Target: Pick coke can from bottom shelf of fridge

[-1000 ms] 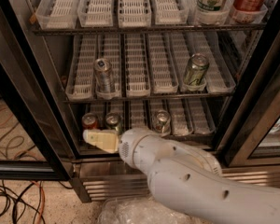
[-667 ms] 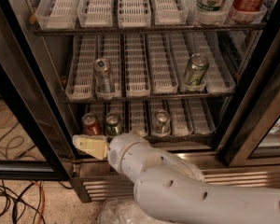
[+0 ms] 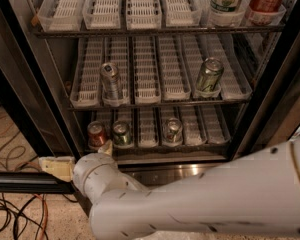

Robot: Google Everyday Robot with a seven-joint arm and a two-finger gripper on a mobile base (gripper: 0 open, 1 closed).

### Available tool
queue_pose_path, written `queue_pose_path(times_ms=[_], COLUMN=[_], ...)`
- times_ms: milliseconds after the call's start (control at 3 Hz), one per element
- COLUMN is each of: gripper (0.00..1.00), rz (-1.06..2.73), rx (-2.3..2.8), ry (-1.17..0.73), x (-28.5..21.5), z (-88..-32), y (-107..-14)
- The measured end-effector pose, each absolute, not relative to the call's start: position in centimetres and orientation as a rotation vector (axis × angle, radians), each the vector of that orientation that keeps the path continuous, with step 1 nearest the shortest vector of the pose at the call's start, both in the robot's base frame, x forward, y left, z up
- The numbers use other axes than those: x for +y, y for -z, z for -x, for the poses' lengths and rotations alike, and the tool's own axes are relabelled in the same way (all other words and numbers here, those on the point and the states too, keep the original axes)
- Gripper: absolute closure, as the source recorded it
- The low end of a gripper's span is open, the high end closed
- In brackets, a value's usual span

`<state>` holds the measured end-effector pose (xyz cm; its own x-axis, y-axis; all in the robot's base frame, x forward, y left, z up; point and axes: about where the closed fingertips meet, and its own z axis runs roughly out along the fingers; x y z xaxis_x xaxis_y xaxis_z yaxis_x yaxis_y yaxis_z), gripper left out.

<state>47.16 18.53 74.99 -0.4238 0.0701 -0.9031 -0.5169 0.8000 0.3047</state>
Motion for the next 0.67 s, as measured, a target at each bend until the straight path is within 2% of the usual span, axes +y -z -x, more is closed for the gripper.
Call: queue_pose_path(times_ms=[667], gripper=[0.0], rz=[0.324], rx=[1.893], ry=[-0.606], x=[17.87], z=[-48.0], y=[-75.13])
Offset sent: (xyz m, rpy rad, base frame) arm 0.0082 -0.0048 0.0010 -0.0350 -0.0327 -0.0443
